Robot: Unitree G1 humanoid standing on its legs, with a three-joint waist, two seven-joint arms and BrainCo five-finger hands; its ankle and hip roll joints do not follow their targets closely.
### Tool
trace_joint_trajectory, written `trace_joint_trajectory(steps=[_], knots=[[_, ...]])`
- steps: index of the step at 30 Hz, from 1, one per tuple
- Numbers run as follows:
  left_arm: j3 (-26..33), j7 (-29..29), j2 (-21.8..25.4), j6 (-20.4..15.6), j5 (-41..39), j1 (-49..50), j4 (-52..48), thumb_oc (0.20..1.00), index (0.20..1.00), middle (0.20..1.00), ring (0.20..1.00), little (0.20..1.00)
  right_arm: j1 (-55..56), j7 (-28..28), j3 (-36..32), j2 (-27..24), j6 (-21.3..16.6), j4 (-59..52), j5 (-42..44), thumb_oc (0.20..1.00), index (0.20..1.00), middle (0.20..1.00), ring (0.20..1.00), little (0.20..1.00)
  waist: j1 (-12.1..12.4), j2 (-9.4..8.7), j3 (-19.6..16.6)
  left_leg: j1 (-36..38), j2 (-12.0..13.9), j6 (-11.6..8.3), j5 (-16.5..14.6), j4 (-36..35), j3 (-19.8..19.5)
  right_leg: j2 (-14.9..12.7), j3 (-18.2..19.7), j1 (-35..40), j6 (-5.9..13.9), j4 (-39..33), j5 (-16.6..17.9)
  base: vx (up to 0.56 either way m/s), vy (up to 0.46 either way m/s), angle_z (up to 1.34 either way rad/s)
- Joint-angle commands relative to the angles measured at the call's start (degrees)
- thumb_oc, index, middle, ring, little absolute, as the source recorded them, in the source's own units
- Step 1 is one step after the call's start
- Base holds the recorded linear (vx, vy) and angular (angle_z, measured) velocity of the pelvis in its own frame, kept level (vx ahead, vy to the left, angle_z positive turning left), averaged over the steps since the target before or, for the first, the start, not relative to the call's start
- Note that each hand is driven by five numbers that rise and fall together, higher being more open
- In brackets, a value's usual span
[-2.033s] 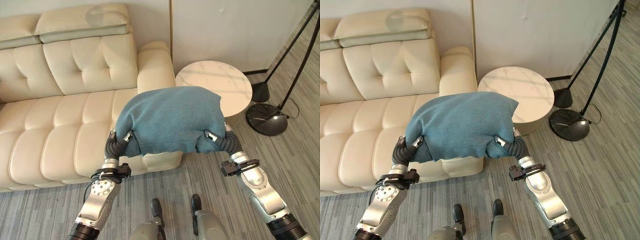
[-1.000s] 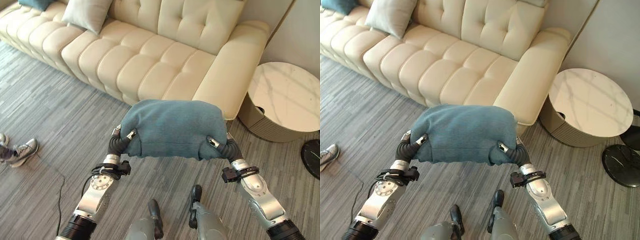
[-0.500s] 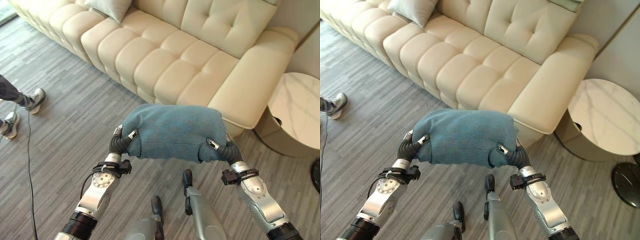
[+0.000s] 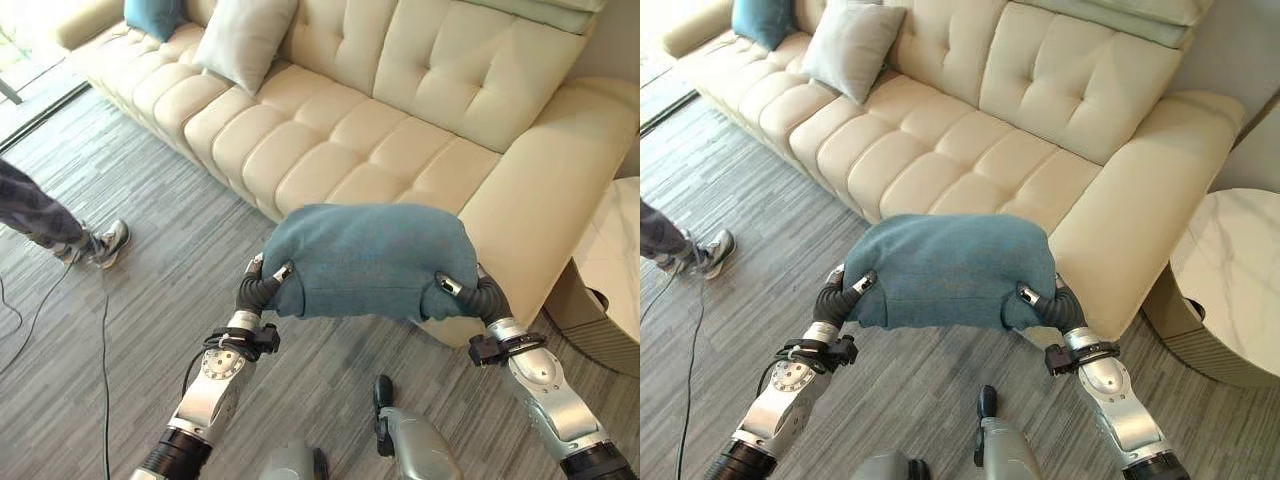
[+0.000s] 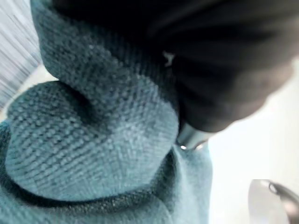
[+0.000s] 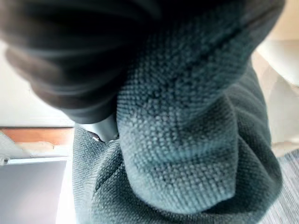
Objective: Pick up all the scattered cushions and arrange them neatly on the sofa.
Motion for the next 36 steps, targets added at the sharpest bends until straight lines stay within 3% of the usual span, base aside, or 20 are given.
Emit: trace_joint_trajectory(steps=[1, 3, 4, 6, 7, 8, 10, 12, 13, 14, 15, 18, 20, 21, 24, 27, 28, 30, 36], knots=[[-3.4, -4.5, -0.4, -5.5, 3.0, -1.6, -9.2, 0.2, 0.2, 0.2, 0.2, 0.2, -2.6, 2.6, 4.4, 3.6, -6.3, -8.8, 0.5, 0.2, 0.2, 0.2, 0.2, 0.2, -0.1, -1.78, -4.5, -1.8, -0.6, 3.13, 4.2, -17.7, -0.2, -1.2, 7.8, 2.9, 9.35, -1.9, -5.2, 0.37, 0.167, -1.04], [-3.3, -3.4, -0.4, -5.6, 3.0, -2.1, -9.1, 0.2, 0.2, 0.2, 0.2, 0.2, -1.9, 1.7, 3.6, 4.0, -6.5, -7.9, -0.2, 0.2, 0.2, 0.2, 0.2, 0.2, 0.6, -1.27, -4.2, -4.7, 1.1, 1.85, 10.6, -24.1, -4.9, 0.1, 10.4, 4.7, 9.16, -0.6, -7.2, 0.42, 0.191, -1.18], [-3.8, -3.2, -0.7, -5.5, 2.9, -2.4, -9.2, 0.2, 0.2, 0.2, 0.2, 0.2, -1.1, 1.5, 2.8, 4.2, -6.4, -7.4, -0.9, 0.2, 0.2, 0.2, 0.2, 0.2, 0.2, -1.17, -4.4, -4.7, 1.7, 1.64, 11.3, -24.9, -4.2, 0.2, 11.3, 5.8, 9.2, 0.3, -8.3, 0.45, 0.239, -0.91], [-4.6, -3.8, -0.2, -5.0, 2.9, -2.2, -9.4, 0.2, 0.2, 0.2, 0.2, 0.2, 0.0, 1.9, 2.5, 4.7, -6.0, -7.4, -1.3, 0.2, 0.2, 0.2, 0.2, 0.2, -0.3, -1.48, -5.4, -3.1, 1.3, 2.22, 10.1, -24.3, -3.1, -0.8, 13.5, 7.4, 10.1, 1.3, -8.9, 0.52, 0.402, -0.99], [-4.7, -3.9, 0.4, -5.1, 3.0, -2.8, -9.1, 0.2, 0.2, 0.2, 0.2, 0.2, -0.5, 2.2, 2.8, 5.5, -5.9, -7.4, -1.1, 0.2, 0.2, 0.2, 0.2, 0.2, -0.4, -2.3, -5.5, -2.4, 0.1, 3.5, 8.5, -22.9, -2.0, -2.0, 15.3, 7.2, 10.99, 3.6, -8.7, 0.56, 0.524, -1.11], [-4.1, -3.7, 1.1, -5.4, 3.3, -3.0, -9.3, 0.2, 0.2, 0.2, 0.2, 0.2, -1.8, 2.6, 3.8, 6.4, -5.8, -6.8, -1.0, 0.2, 0.2, 0.2, 0.2, 0.2, 0.0, -3.08, -5.7, -1.1, -0.8, 4.83, 7.1, -22.7, 0.6, -3.4, 16.4, 5.7, 12.49, 6.7, -6.1, 0.45, 0.497, -1.15], [-2.8, -3.1, 2.7, -5.9, 3.7, -2.7, -9.3, 0.2, 0.2, 0.2, 0.2, 0.2, -5.0, 3.1, 5.7, 8.3, -5.6, -5.7, -1.1, 0.2, 0.2, 0.2, 0.2, 0.2, 0.8, -3.35, -5.5, 1.9, -1.5, 6.62, 5.4, -23.5, 4.9, -5.2, 12.6, 1.0, 13.94, 14.1, -1.9, 0.31, 0.387, -1.29], [-2.8, -3.4, 2.7, -5.9, 3.7, -2.6, -9.0, 0.2, 0.2, 0.2, 0.2, 0.2, -4.7, 3.4, 5.7, 8.2, -5.6, -5.8, -0.8, 0.2, 0.2, 0.2, 0.2, 0.2, 0.7, -3.56, -5.6, 3.0, -2.0, 6.73, 5.2, -24.1, 5.4, -4.5, 11.9, 0.8, 13.78, 12.9, -2.3, 0.24, 0.173, -0.76], [-1.5, -3.9, 3.0, -6.1, 3.9, -1.3, -8.9, 0.2, 0.2, 0.2, 0.2, 0.2, -4.5, 4.3, 5.6, 8.2, -5.6, -5.5, 0.9, 0.2, 0.2, 0.2, 0.2, 0.2, 0.0, -3.79, -6.6, 5.9, -3.6, 6.96, 3.4, -26.2, 6.5, -1.9, 7.6, -1.3, 12.84, 5.0, -3.1, 0.33, 0.12, 0.06], [-1.2, -4.2, 2.8, -6.1, 3.8, -1.2, -8.8, 0.2, 0.2, 0.2, 0.2, 0.2, -4.3, 4.6, 5.5, 8.1, -5.6, -5.3, 1.5, 0.2, 0.2, 0.2, 0.2, 0.2, -0.3, -3.84, -6.7, 6.7, -3.8, 7.07, 3.0, -26.5, 6.6, -1.0, 7.2, -2.2, 12.7, 3.6, -2.6, 0.51, 0.118, -0.28], [-0.9, -3.8, 1.9, -6.2, 4.1, -1.5, -7.5, 0.2, 0.2, 0.2, 0.2, 0.2, -4.4, 4.9, 5.4, 7.9, -5.8, -4.2, 2.3, 0.2, 0.2, 0.2, 0.2, 0.2, -0.9, -3.77, -6.2, 8.6, -4.9, 7.36, 2.0, -26.5, 6.2, -0.2, 4.3, -5.7, 12.77, 2.7, -1.1, 0.33, -0.014, -0.38], [-0.8, -4.3, 1.7, -6.3, 4.3, -1.2, -7.8, 0.2, 0.2, 0.2, 0.2, 0.2, -4.0, 5.2, 5.1, 7.8, -6.0, -4.5, 2.5, 0.2, 0.2, 0.2, 0.2, 0.2, -1.1, -3.72, -6.3, 9.9, -5.3, 7.44, 0.8, -26.0, 6.3, -1.2, 1.4, -5.0, 12.33, 2.8, -1.5, 0.2, -0.054, 0.13], [-1.3, -5.0, 1.2, -6.2, 4.4, -0.6, -8.1, 0.2, 0.2, 0.2, 0.2, 0.2, -3.0, 5.5, 4.8, 7.5, -6.3, -4.6, 2.6, 0.2, 0.2, 0.2, 0.2, 0.2, -1.4, -4.01, -6.9, 10.5, -5.8, 6.95, -0.8, -23.7, 5.8, -0.5, 2.8, -2.2, 11.45, 1.1, -2.3, 0.24, -0.127, 0.02], [-1.5, -5.4, 0.9, -6.1, 3.9, -0.2, -8.1, 0.2, 0.2, 0.2, 0.2, 0.2, -2.4, 5.1, 4.1, 6.6, -6.5, -4.2, 2.3, 0.2, 0.2, 0.2, 0.2, 0.2, -1.4, -4.11, -7.3, 9.5, -5.2, 5.37, -0.9, -18.0, 6.0, -0.5, 3.1, 0.4, 10.33, -0.1, -3.0, 0.26, -0.162, -0.13], [-1.9, -5.2, 0.7, -5.8, 3.7, -0.2, -7.3, 0.2, 0.2, 0.2, 0.2, 0.2, -1.9, 4.4, 3.3, 5.0, -6.5, -5.1, 3.2, 0.2, 0.2, 0.2, 0.2, 0.2, -0.9, -4.65, -6.8, 4.8, -3.9, 2.63, 2.7, -6.7, 3.2, 0.4, 4.8, 3.5, 8.28, -1.9, -3.7, 0.2, -0.134, 0.31], [-1.9, -5.5, 0.5, -5.6, 3.9, 0.1, -6.9, 0.2, 0.2, 0.2, 0.2, 0.2, -1.2, 4.5, 2.7, 4.6, -6.1, -4.7, 3.1, 0.2, 0.2, 0.2, 0.2, 0.2, -0.7, -5.04, -7.8, 3.5, -3.7, 3.74, 0.3, -12.4, 2.1, 0.0, 6.5, 4.8, 8.95, -3.9, -3.7, 0.17, 0.03, 0.1], [-1.9, -5.0, 0.8, -5.5, 4.7, 0.1, -6.9, 0.2, 0.2, 0.2, 0.2, 0.2, -1.3, 4.3, 2.8, 4.6, -6.2, -4.3, 2.3, 0.2, 0.2, 0.2, 0.2, 0.2, 0.3, -5.22, -8.0, 2.0, -4.4, 3.7, 0.9, -17.2, -1.6, 0.3, 8.4, 5.5, 9.23, -4.6, -3.7, 0.17, 0.058, -0.05], [-2.0, -5.6, 0.8, -5.9, 4.1, 0.5, -7.3, 0.2, 0.2, 0.2, 0.2, 0.2, -0.8, 4.2, 2.1, 4.6, -6.2, -4.5, 2.6, 0.2, 0.2, 0.2, 0.2, 0.2, 0.3, -4.96, -8.2, 2.6, -4.4, 3.97, 1.3, -20.2, -3.0, 0.8, 9.3, 5.2, 9.38, -4.6, -3.7, 0.12, 0.064, -0.86], [-1.0, -6.9, 2.6, -5.2, 4.9, 2.3, -7.6, 0.2, 0.2, 0.2, 0.2, 0.2, -1.6, 4.7, 2.9, 6.0, -5.6, -3.7, 2.0, 0.2, 0.2, 0.2, 0.2, 0.2, 0.8, -5.26, -9.2, 4.8, -4.9, 5.59, 1.6, -23.6, 0.3, 1.6, 13.2, 5.2, 10.52, -5.2, -2.7, 0.1, 0.089, -0.95]])
